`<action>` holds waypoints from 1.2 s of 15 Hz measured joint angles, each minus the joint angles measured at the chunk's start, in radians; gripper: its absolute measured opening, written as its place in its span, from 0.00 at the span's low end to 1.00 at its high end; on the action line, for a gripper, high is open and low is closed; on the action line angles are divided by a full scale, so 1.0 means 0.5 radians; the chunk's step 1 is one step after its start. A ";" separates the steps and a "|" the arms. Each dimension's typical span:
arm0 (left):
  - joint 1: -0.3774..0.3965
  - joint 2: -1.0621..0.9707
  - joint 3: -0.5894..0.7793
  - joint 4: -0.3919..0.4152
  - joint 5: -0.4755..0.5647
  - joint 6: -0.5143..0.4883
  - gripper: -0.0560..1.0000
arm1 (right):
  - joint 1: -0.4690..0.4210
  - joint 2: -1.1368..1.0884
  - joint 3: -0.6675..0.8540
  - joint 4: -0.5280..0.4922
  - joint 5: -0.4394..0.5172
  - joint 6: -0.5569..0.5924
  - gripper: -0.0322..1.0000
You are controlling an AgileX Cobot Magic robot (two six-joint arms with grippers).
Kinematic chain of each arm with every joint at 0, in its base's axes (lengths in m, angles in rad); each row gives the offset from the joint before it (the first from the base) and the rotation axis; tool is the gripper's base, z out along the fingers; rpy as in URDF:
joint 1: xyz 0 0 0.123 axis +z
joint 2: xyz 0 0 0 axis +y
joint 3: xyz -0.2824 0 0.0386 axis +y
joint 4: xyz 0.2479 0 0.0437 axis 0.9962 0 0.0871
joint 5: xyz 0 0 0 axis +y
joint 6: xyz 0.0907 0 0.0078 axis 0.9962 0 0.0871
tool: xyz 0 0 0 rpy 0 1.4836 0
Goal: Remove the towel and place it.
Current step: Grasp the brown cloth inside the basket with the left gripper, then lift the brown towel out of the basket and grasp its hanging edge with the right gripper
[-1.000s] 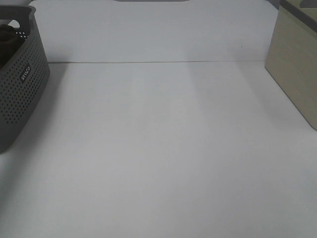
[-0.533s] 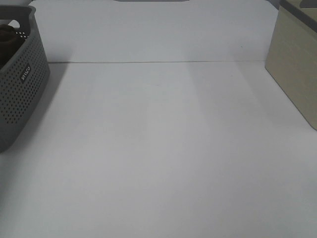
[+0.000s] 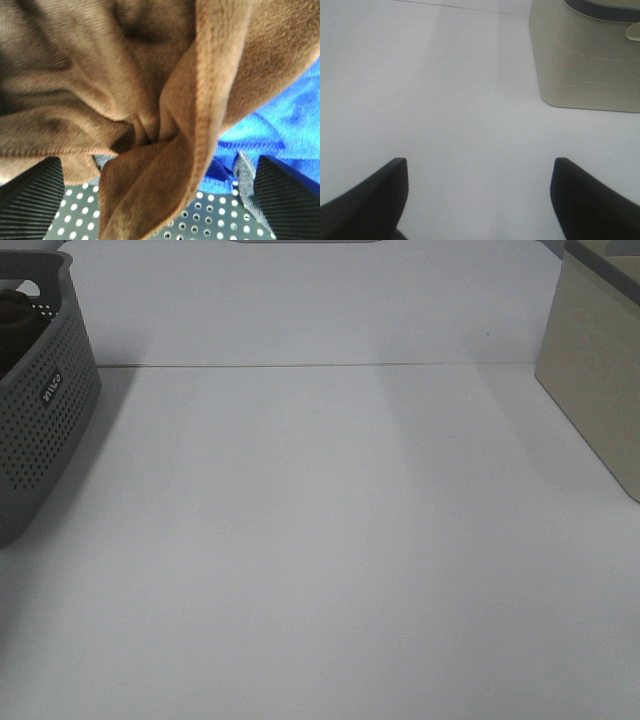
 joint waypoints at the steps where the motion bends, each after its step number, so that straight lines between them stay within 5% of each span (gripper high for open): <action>1: 0.000 0.000 0.000 -0.004 0.000 0.000 0.88 | 0.000 0.000 0.000 0.000 0.000 0.000 0.77; 4: 0.000 0.004 0.000 -0.026 0.006 -0.024 0.51 | 0.000 0.000 0.000 0.000 0.000 0.000 0.77; 7: 0.000 0.010 0.000 -0.026 0.006 -0.256 0.08 | 0.000 0.000 0.000 0.000 0.000 0.000 0.77; 13: -0.034 0.000 0.000 -0.034 0.054 -0.780 0.05 | 0.000 0.000 0.000 0.000 0.000 0.000 0.77; 18: -0.270 -0.384 -0.042 0.004 0.174 -1.092 0.05 | 0.000 0.000 0.000 0.000 0.000 0.000 0.77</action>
